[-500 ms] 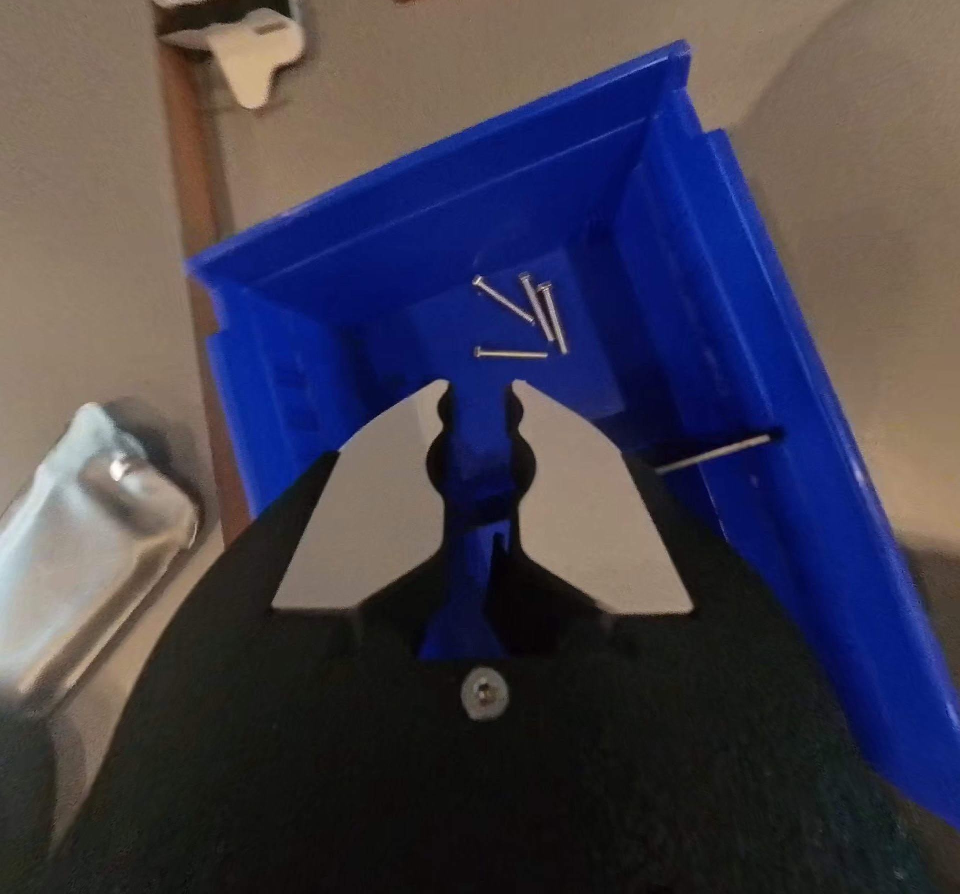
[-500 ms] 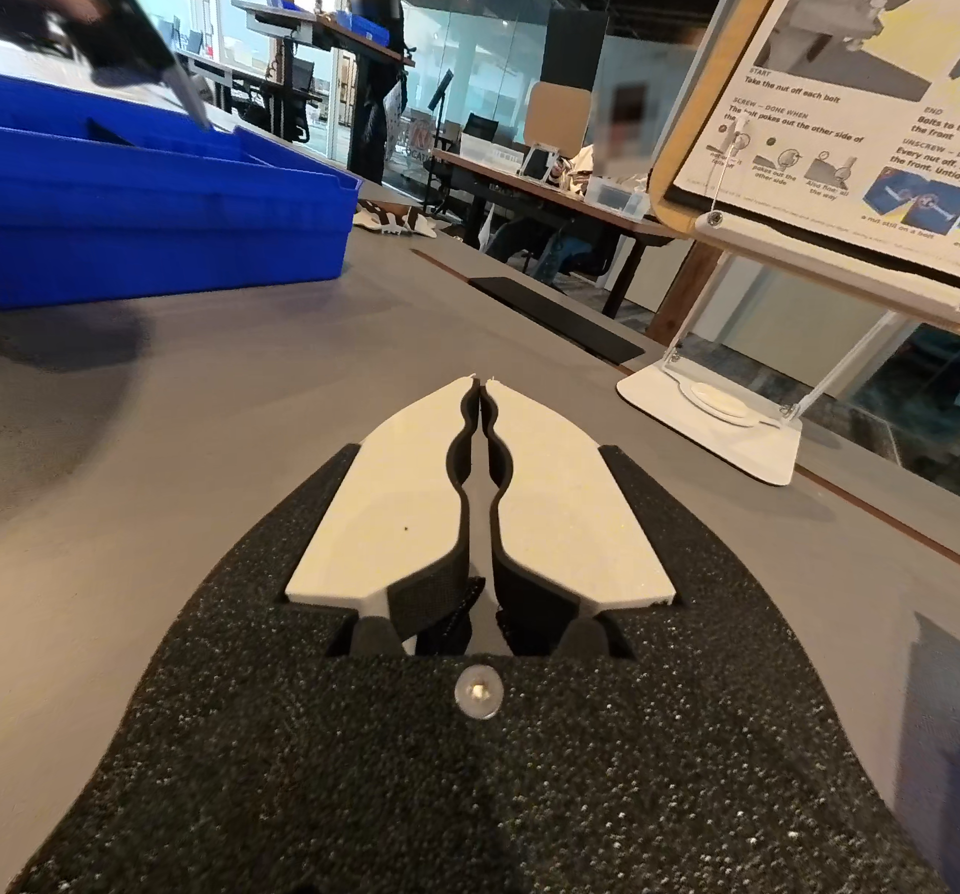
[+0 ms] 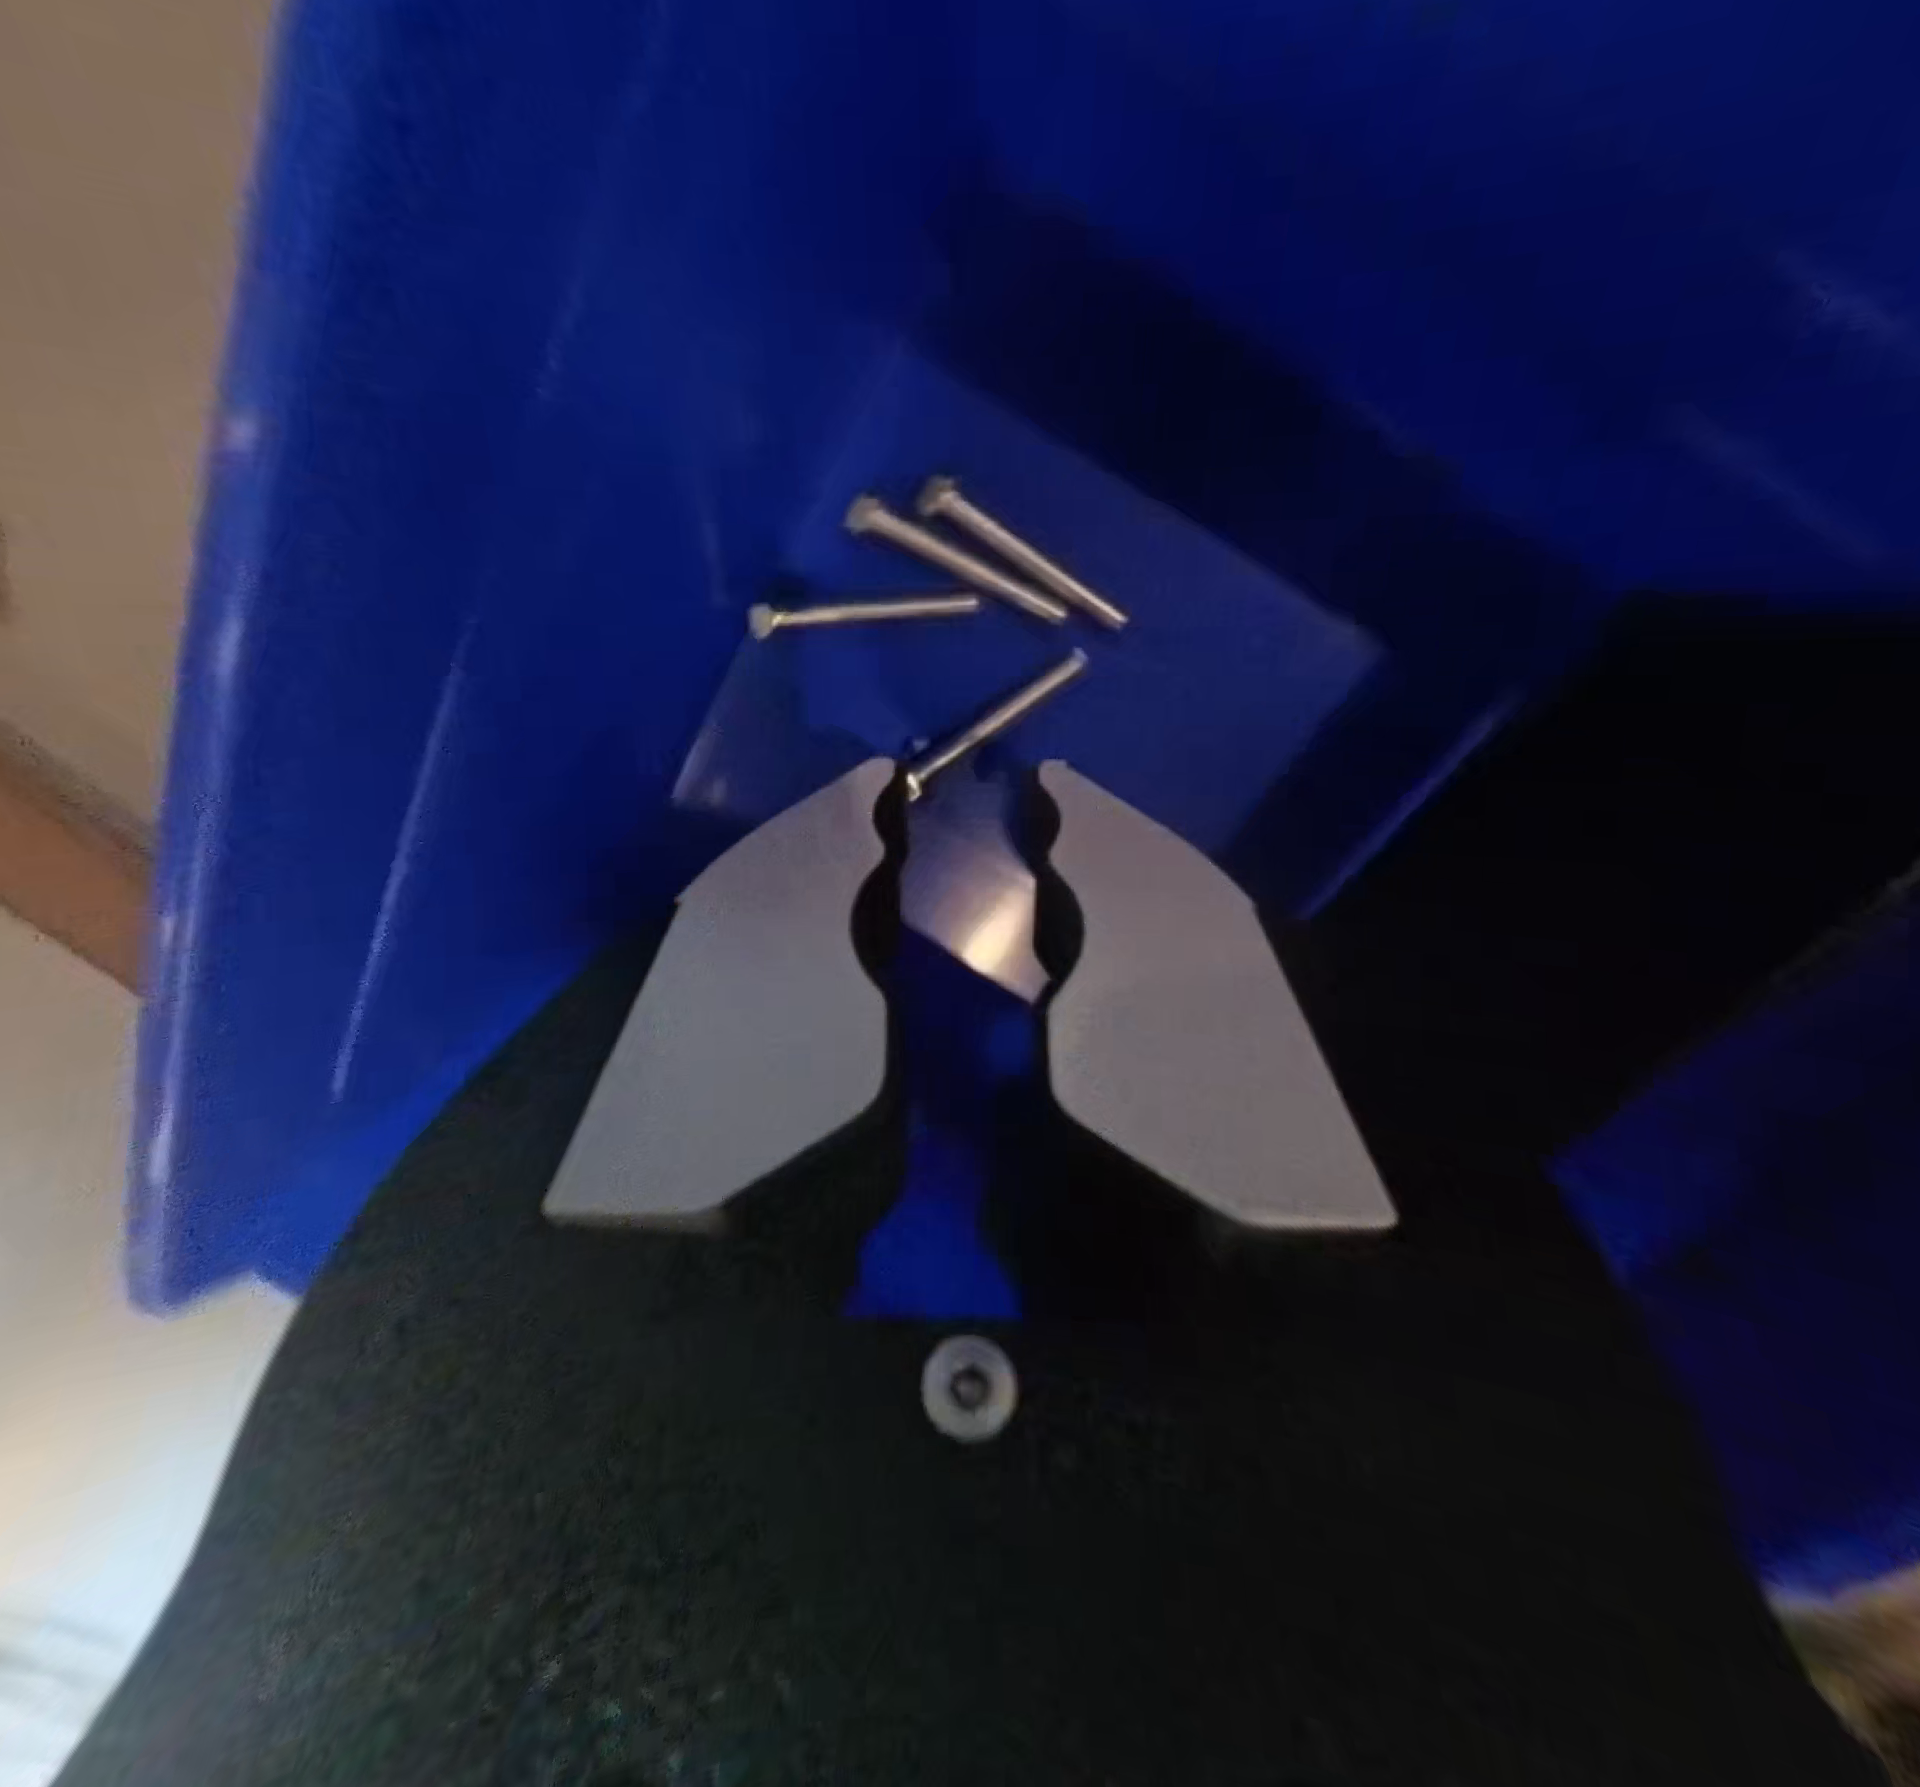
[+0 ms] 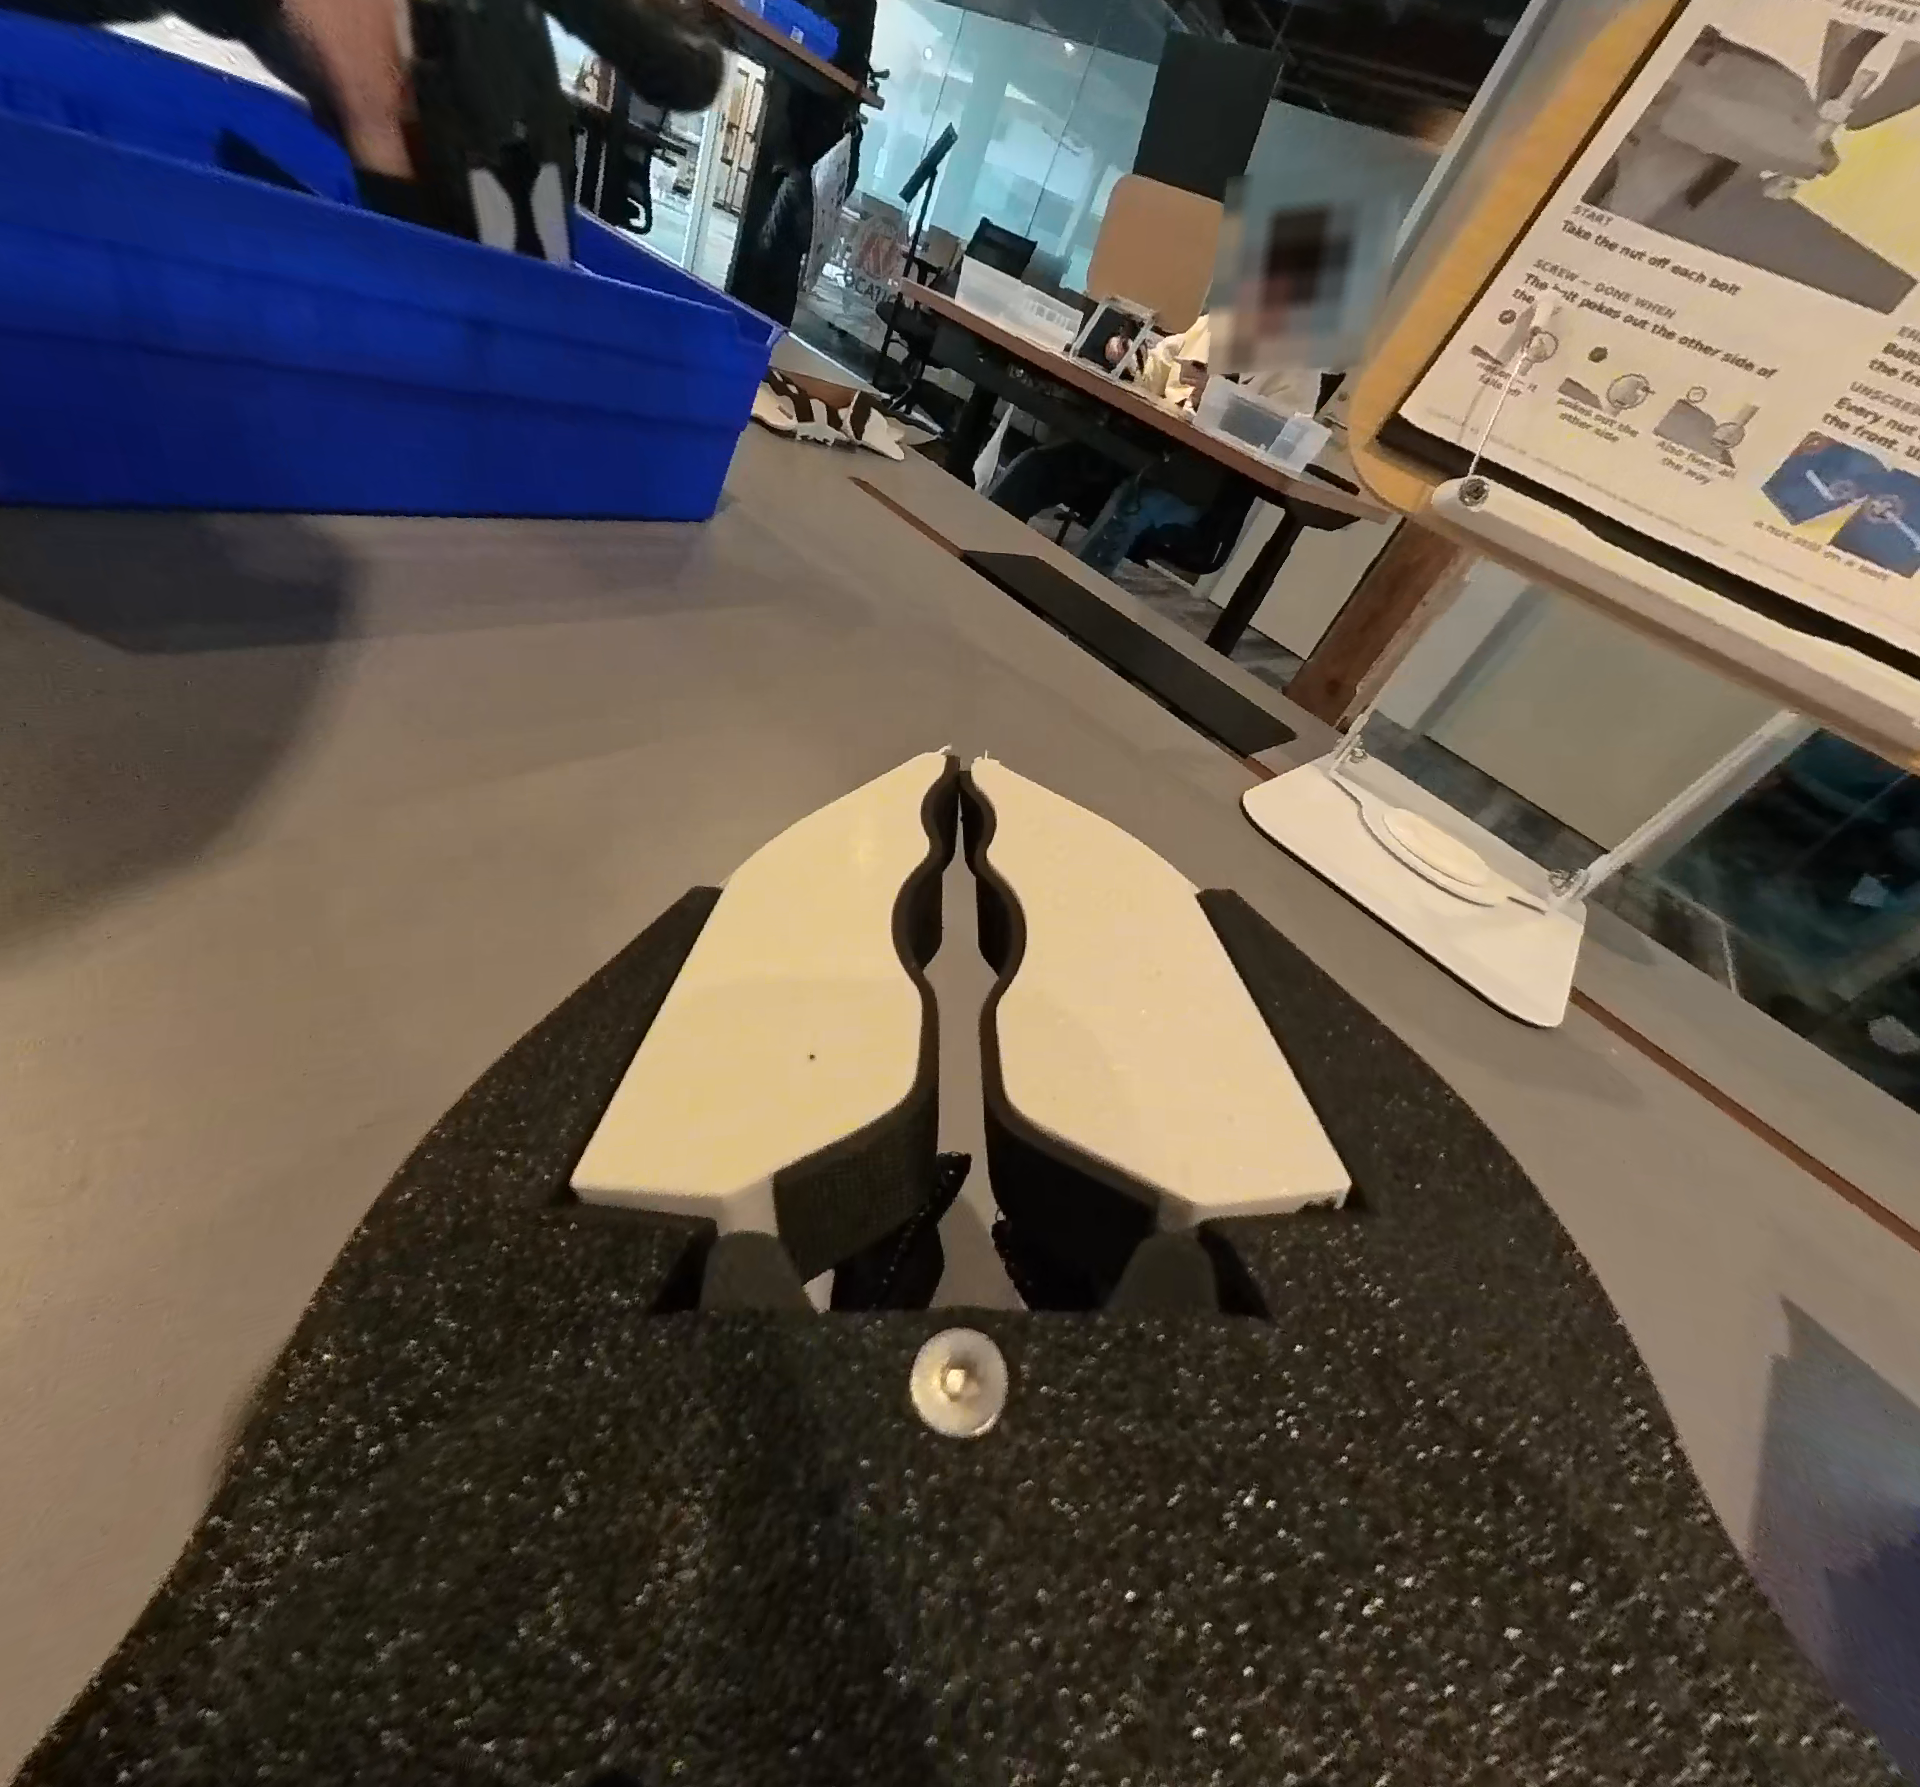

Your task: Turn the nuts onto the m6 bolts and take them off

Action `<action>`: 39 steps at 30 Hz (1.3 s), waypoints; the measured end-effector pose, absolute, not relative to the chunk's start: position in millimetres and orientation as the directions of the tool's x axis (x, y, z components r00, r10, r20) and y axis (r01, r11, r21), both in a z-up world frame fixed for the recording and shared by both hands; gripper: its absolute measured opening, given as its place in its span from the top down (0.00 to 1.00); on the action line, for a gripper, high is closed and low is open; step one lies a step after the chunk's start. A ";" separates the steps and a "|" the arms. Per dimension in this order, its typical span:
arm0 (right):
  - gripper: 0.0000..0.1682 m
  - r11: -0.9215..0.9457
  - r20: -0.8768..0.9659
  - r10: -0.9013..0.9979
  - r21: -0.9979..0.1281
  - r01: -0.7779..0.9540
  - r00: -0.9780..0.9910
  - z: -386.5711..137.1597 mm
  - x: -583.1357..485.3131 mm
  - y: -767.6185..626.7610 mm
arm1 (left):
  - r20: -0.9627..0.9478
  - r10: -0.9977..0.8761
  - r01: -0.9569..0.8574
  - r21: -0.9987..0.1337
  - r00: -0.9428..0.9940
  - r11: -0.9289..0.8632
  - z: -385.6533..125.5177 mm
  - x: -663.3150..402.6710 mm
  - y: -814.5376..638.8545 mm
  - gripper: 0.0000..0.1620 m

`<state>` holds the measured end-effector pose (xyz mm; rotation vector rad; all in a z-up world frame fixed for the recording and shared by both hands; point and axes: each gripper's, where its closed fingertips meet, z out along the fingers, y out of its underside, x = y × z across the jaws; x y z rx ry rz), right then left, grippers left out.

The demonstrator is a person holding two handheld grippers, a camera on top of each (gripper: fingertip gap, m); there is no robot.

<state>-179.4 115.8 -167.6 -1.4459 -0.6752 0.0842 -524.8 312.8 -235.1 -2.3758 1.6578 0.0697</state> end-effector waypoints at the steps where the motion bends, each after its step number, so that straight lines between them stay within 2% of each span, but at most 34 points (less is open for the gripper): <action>1: 1.00 0.154 0.371 0.445 -0.928 0.338 0.815 -167.6 -179.0 116.0 | -0.186 -0.945 -0.957 -0.158 0.270 -0.242 -237.5 -522.8 310.1 0.88; 4: 1.00 0.150 0.361 0.445 -0.932 0.329 0.820 -167.3 -178.0 116.6 | -0.195 -0.975 -0.991 -0.103 0.105 -0.086 -244.8 -522.1 305.7 0.89; 10: 1.00 0.147 0.366 0.446 -0.930 0.336 0.817 -168.1 -178.7 116.9 | -0.198 -0.980 -1.000 -0.005 0.031 -0.030 -249.4 -531.6 313.5 0.82; 15: 1.00 0.148 0.377 0.449 -0.925 0.349 0.810 -169.4 -180.1 117.0 | -0.179 -0.984 -0.999 0.047 -0.018 0.010 -255.3 -529.9 316.6 0.82; 18: 1.00 0.148 0.378 0.449 -0.925 0.350 0.810 -169.5 -180.1 117.0 | -0.155 -0.988 -0.999 0.049 -0.024 0.017 -257.0 -526.9 317.4 0.85; 21: 1.00 0.147 0.379 0.451 -0.925 0.351 0.808 -169.8 -180.5 117.3 | -0.120 -0.992 -0.998 0.052 -0.039 0.033 -258.8 -525.1 315.0 0.95; 31: 1.00 0.155 0.397 0.449 -0.917 0.368 0.800 -170.4 -182.2 116.9 | -0.185 -0.982 -0.996 0.093 -0.036 0.019 -257.2 -525.5 316.2 0.96; 34: 1.00 0.162 0.395 0.446 -0.918 0.362 0.803 -169.1 -181.6 116.2 | -0.255 -0.967 -0.998 0.058 0.016 -0.032 -247.5 -527.6 317.4 0.96; 39: 1.00 0.165 0.383 0.444 -0.924 0.346 0.810 -166.8 -179.7 115.2 | -0.389 -0.901 -0.978 -0.152 0.193 -0.144 -194.5 -517.3 315.8 0.96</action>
